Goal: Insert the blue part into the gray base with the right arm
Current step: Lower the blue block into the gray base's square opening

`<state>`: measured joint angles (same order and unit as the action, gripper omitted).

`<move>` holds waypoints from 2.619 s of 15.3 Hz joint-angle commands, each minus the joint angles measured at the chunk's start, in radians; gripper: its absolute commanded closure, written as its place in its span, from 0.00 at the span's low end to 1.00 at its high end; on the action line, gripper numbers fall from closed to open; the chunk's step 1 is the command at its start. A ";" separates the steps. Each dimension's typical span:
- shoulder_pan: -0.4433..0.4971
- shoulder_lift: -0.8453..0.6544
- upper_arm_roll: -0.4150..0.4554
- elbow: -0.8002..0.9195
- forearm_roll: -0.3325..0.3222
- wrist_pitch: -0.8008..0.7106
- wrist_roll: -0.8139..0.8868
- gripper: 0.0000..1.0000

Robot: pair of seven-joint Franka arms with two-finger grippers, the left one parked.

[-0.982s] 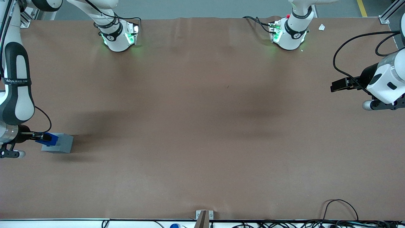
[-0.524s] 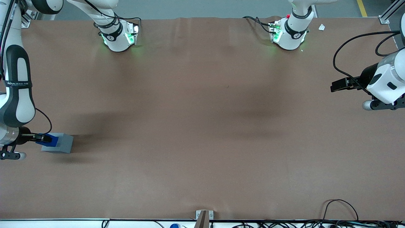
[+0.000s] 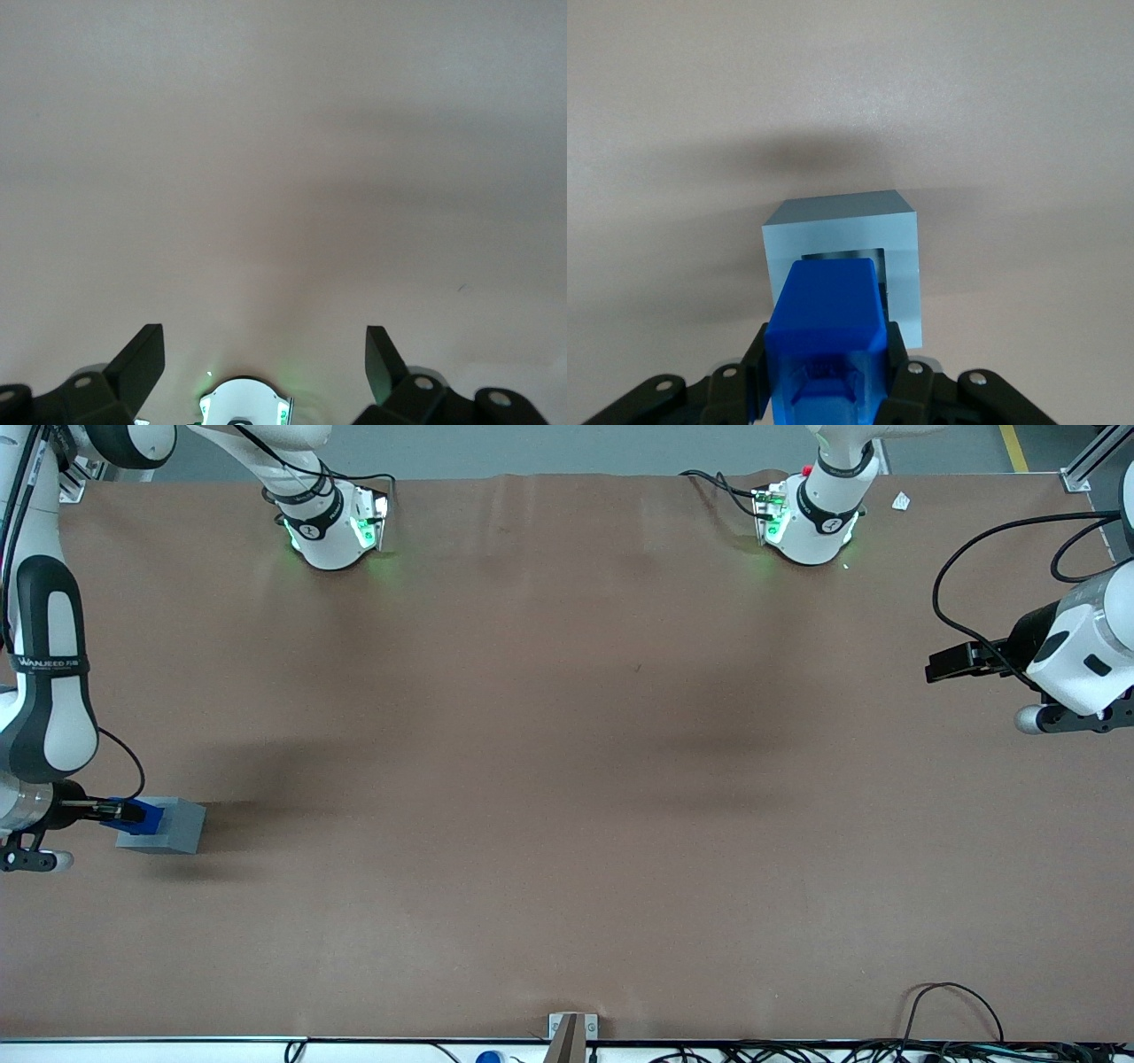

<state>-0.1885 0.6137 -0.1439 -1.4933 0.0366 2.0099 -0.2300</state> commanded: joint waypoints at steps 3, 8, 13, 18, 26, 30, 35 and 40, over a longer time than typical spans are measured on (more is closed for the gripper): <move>-0.022 0.026 0.010 0.036 -0.004 -0.016 -0.017 0.88; -0.025 0.032 0.010 0.038 -0.004 -0.016 -0.023 0.88; -0.025 0.038 0.010 0.039 -0.003 -0.016 -0.023 0.88; -0.025 0.041 0.012 0.041 -0.001 -0.016 -0.023 0.89; -0.023 0.058 0.012 0.041 0.003 -0.010 -0.020 0.82; -0.025 0.058 0.012 0.041 0.005 -0.010 -0.022 0.00; -0.008 0.044 0.014 0.100 0.008 -0.092 -0.017 0.00; 0.055 -0.024 0.015 0.188 0.006 -0.282 0.037 0.00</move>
<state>-0.1710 0.6418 -0.1302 -1.3123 0.0386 1.7746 -0.2323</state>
